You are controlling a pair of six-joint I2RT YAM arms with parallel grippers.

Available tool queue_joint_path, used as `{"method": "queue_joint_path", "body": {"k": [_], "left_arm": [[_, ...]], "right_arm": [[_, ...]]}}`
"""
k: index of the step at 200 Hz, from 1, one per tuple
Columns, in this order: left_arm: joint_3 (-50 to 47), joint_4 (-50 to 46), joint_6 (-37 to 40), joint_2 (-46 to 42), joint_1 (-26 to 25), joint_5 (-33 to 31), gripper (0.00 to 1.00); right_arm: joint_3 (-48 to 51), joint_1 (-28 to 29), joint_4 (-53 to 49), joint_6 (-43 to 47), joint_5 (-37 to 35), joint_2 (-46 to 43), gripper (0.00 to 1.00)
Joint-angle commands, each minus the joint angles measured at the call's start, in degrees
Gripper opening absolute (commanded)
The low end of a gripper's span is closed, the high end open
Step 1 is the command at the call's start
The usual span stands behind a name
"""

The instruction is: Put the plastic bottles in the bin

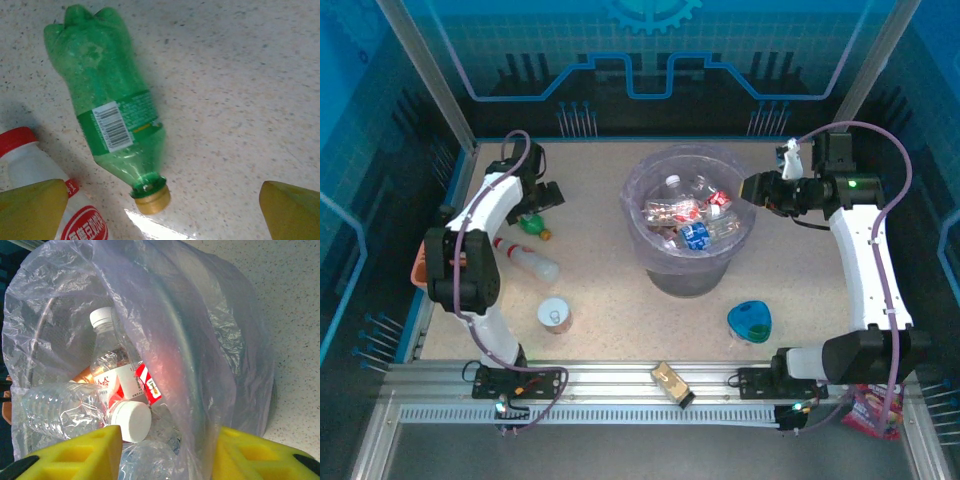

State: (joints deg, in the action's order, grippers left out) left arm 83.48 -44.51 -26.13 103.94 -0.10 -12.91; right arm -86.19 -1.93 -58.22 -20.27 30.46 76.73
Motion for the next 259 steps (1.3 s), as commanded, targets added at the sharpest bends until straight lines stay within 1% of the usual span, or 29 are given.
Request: {"method": "queue_joint_path", "body": {"k": [1,35,82,118,136,208,238,259], "left_arm": [[-1.86,2.01,-1.43,1.12,1.04,-1.18,0.99],[-3.89,4.06,-1.08,3.30,1.94,-0.89,0.99],[-4.15,5.24,-1.02,5.90,2.21,-0.26,0.99],[-4.59,6.17,-1.14,7.18,2.41,-0.99,0.92],[-4.71,6.29,-1.20,7.58,2.35,-2.00,0.87],[-5.75,7.38,-1.66,8.45,2.41,-2.56,0.76],[-5.62,7.52,-1.87,8.96,2.41,-2.47,0.68],[-5.73,7.65,-2.08,8.61,2.39,-2.47,0.60]], "right_arm": [[0.81,-0.03,1.36,0.72,2.70,-0.36,0.49],[1.42,-0.05,2.30,-0.33,3.12,-0.74,0.50],[1.12,-0.14,1.85,-0.39,3.03,-1.19,0.51],[0.87,-0.17,1.43,-0.12,2.91,-1.42,0.51],[0.64,-0.18,1.18,-0.03,2.88,-1.57,0.51],[0.65,-0.22,0.65,0.32,2.77,-1.69,0.51],[0.74,-0.26,0.65,0.24,2.75,-1.87,0.51],[0.60,-0.26,0.57,0.23,2.76,-2.02,0.51]]}}
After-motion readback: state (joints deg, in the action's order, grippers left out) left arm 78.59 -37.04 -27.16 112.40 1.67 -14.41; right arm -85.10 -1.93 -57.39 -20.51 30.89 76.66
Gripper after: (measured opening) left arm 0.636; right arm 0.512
